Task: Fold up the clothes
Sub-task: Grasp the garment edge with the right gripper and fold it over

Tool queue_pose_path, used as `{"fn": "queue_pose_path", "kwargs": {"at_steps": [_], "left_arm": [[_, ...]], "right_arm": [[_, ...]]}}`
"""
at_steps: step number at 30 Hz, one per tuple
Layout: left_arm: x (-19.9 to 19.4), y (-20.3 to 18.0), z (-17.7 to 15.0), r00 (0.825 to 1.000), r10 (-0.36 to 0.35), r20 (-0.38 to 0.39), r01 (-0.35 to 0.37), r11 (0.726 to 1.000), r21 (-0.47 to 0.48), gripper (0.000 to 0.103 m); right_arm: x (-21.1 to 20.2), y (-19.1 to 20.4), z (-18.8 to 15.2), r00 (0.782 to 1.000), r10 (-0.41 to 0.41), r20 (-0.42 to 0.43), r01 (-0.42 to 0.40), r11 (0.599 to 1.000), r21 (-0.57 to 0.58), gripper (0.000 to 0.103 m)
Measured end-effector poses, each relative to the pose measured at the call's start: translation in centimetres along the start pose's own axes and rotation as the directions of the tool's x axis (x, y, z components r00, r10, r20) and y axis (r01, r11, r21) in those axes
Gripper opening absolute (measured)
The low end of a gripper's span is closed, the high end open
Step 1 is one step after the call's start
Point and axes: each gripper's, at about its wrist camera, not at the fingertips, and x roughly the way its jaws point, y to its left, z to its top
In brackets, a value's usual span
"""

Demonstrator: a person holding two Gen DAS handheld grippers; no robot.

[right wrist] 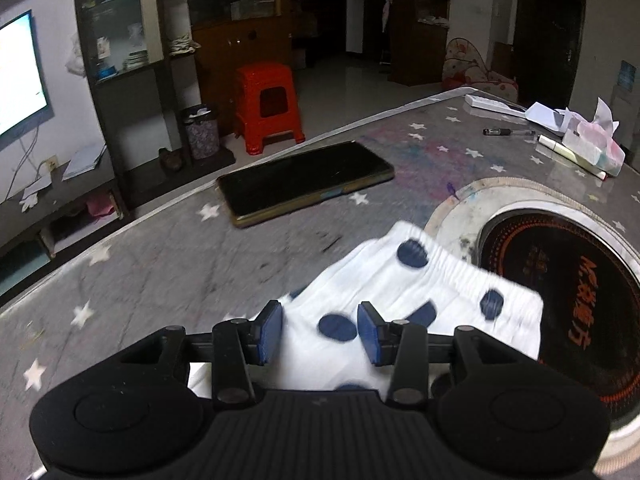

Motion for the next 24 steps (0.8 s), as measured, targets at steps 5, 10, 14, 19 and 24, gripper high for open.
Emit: {"fn": "queue_pose_path", "kwargs": {"at_steps": [5,10,14,19,24], "left_arm": [[0.0,0.2,0.0,1.0,-0.001,0.001,0.001,1.0,-0.01,0.043],[0.2,0.4,0.1,1.0,-0.004,0.001,0.004,1.0,-0.017,0.043],[0.2,0.5,0.3,1.0,-0.006,-0.001,0.006,1.0,-0.022,0.043],[0.2,0.4,0.4,1.0,-0.008,-0.003,0.008,1.0,-0.019,0.046],[0.3,0.1,0.6,1.0,0.001,-0.01,-0.001,1.0,-0.016,0.048]], "right_arm": [[1.5,-0.7,1.4,1.0,-0.031,0.002,0.031,0.999,0.011,0.047],[1.8,-1.8,2.9,1.0,-0.02,0.013,0.02,0.999,0.035,0.046],[-0.3,-3.3,3.1,0.999,-0.02,0.051,0.016,0.997,0.07,0.047],[-2.9,-6.9,1.3,0.995,-0.087,0.041,0.082,0.991,0.107,0.048],[-3.5,-9.7,-0.9,0.996,-0.094,0.013,0.09,0.981,0.17,0.048]]}}
